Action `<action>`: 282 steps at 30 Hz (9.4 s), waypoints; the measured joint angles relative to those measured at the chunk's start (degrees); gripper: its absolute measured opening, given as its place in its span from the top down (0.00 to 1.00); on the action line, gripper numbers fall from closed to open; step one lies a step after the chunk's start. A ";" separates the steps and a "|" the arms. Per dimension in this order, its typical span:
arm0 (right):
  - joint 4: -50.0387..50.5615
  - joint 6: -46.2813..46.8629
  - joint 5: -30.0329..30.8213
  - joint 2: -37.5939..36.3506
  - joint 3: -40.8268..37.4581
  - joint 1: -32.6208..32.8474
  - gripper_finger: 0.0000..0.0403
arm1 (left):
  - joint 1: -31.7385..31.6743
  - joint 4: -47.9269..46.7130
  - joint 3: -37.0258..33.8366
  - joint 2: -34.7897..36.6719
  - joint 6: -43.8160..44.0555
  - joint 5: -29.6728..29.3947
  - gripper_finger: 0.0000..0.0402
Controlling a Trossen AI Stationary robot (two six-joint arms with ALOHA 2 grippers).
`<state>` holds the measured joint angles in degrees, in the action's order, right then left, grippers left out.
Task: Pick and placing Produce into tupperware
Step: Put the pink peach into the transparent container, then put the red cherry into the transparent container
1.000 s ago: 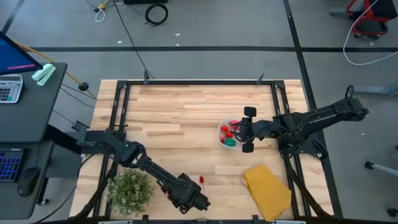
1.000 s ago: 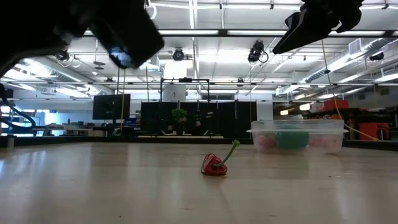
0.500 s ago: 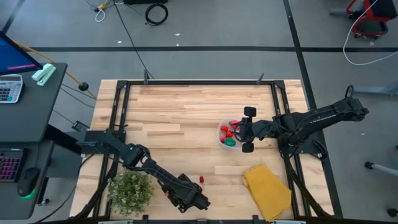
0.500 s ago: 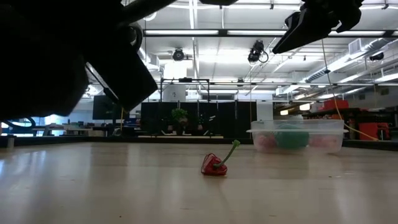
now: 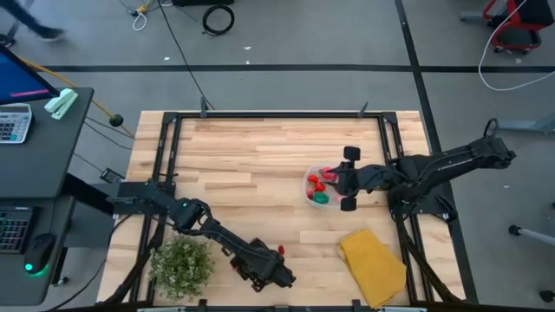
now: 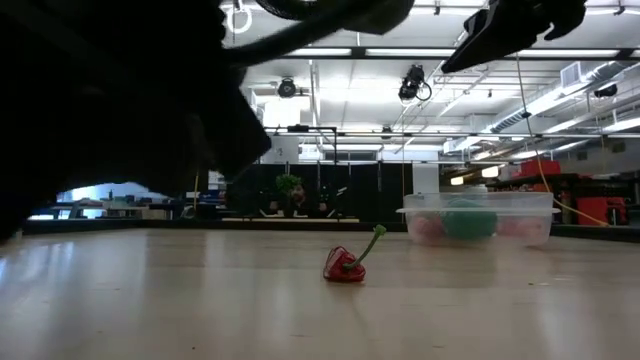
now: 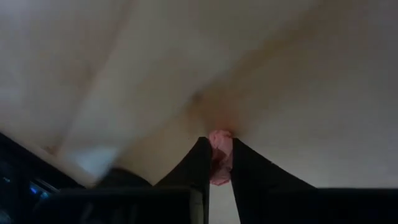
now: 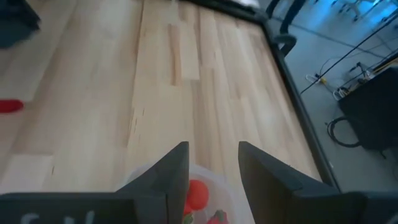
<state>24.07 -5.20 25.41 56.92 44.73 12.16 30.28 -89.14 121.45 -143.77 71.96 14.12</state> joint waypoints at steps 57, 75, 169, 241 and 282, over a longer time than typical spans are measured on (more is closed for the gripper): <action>16.59 17.39 0.06 -14.14 -1.33 -0.02 0.64 | -26.52 78.35 -11.39 5.84 -45.46 -36.74 0.83; 16.68 17.19 0.08 -13.46 -1.40 -0.02 0.64 | -25.21 72.61 -7.20 6.98 -44.07 -30.74 0.55; 20.07 21.56 0.08 -13.46 -1.31 -0.01 0.64 | -10.98 22.71 7.41 -1.43 -29.25 -27.85 0.50; 20.09 21.57 0.06 -13.45 -1.40 0.00 0.64 | -14.11 19.16 13.24 -4.95 -29.46 -29.67 0.98; 20.05 20.66 0.08 -13.46 -1.31 -0.02 0.64 | -19.95 44.28 13.48 -0.91 -47.44 -48.80 1.00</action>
<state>44.13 15.46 25.50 43.46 43.42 12.14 10.33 -44.85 134.93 -144.68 24.52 -34.68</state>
